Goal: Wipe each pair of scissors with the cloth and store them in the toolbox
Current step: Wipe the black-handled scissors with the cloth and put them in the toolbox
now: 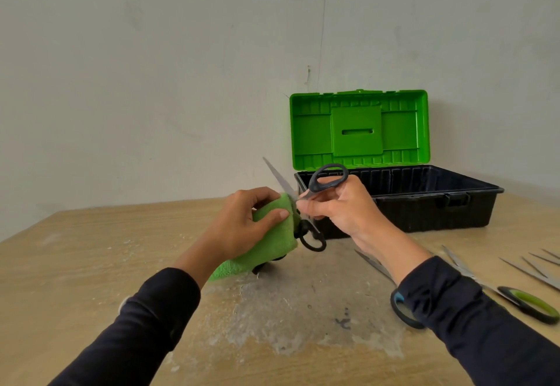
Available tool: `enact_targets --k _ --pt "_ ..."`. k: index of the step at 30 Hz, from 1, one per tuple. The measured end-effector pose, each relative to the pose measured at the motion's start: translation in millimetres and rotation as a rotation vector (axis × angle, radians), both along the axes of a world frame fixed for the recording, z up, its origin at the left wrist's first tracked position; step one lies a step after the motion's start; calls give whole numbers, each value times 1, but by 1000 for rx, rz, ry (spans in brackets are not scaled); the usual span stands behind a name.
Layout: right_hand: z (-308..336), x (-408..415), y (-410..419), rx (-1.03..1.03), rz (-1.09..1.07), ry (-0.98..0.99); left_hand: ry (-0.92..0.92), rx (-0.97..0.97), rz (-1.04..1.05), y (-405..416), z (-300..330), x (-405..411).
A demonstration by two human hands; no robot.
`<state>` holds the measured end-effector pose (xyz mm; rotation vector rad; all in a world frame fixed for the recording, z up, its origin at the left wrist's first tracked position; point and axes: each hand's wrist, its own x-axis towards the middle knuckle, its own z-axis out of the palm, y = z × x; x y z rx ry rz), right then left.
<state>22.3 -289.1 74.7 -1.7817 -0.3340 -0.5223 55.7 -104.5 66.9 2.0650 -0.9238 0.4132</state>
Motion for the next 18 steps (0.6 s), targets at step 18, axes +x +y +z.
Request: enact_targets --k 18 --pt "15 -1 -20 -55 9 67 117 -172 35 8 2 2"
